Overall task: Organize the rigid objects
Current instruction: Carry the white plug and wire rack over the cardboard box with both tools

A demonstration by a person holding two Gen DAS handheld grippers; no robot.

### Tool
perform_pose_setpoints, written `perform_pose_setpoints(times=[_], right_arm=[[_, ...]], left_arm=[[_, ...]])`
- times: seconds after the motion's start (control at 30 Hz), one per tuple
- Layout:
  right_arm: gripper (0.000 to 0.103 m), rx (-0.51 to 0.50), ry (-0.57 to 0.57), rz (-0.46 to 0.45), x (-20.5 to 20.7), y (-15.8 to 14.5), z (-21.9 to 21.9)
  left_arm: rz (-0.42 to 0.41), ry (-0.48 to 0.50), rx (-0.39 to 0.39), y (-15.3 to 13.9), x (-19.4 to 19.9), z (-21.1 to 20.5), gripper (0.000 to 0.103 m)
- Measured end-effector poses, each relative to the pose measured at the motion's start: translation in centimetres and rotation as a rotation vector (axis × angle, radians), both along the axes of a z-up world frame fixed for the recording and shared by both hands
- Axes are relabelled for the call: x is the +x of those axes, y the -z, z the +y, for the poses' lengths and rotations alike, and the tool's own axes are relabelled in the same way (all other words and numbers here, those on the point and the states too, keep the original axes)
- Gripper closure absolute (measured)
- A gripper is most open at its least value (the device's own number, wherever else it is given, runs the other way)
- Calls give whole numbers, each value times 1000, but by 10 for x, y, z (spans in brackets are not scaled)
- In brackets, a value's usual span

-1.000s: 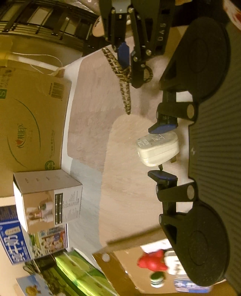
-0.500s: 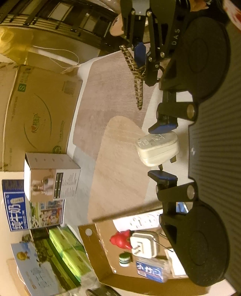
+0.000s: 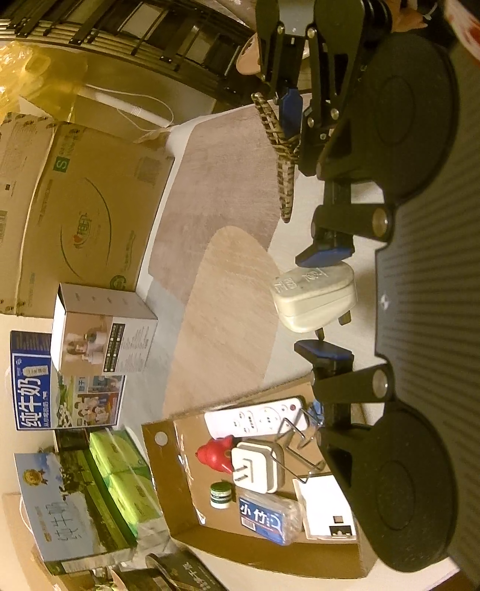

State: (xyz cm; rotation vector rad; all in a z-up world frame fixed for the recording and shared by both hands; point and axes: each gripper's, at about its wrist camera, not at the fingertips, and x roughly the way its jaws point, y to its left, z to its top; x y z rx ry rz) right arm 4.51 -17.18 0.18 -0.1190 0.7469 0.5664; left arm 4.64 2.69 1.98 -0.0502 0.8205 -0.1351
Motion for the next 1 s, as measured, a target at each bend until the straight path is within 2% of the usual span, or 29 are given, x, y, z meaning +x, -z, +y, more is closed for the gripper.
perform_pose_setpoints(times=[0.4, 1.0], right_arm=[[75, 12, -31, -9, -11, -4, 19], [75, 41, -140, -20, -20, -14, 72]], left_arm=[[2, -50, 15, 1, -17, 22, 64], [-8, -186, 34, -6, -34, 81, 64]])
